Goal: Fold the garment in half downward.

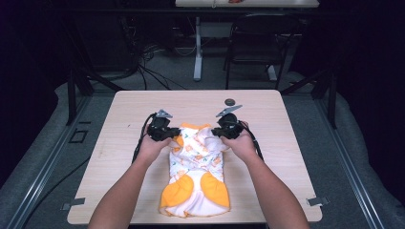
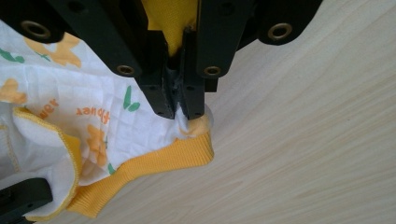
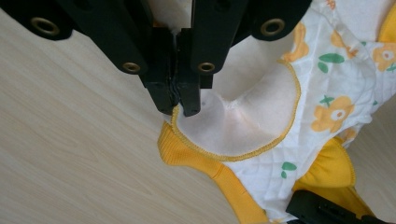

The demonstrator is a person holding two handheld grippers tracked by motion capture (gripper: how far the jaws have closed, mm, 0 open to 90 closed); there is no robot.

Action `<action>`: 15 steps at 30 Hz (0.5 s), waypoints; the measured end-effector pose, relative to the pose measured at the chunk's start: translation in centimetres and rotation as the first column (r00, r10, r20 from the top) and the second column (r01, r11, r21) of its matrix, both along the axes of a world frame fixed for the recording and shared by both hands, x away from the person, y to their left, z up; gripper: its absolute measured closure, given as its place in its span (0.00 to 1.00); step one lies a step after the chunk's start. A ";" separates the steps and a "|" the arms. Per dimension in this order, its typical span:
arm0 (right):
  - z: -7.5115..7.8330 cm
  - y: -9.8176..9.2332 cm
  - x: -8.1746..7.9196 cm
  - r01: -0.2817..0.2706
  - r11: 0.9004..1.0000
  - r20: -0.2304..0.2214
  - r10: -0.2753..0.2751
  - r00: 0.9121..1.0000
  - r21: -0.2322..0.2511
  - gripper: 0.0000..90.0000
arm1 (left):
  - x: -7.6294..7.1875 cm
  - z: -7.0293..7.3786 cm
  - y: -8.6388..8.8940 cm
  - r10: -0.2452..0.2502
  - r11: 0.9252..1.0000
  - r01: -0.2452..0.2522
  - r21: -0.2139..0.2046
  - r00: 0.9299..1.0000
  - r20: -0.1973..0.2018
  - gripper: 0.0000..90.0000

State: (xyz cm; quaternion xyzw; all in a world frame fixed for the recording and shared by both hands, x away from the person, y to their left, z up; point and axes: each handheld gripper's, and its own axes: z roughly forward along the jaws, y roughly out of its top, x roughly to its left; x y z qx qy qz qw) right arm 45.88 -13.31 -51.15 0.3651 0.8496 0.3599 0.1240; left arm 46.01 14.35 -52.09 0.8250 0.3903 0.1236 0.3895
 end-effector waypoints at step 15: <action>3.1 -0.1 -1.2 -0.026 1.000 0.094 0.025 0.995 0.002 0.97 | -0.7 3.0 0.4 -0.019 1.000 0.020 -0.014 0.998 0.068 0.94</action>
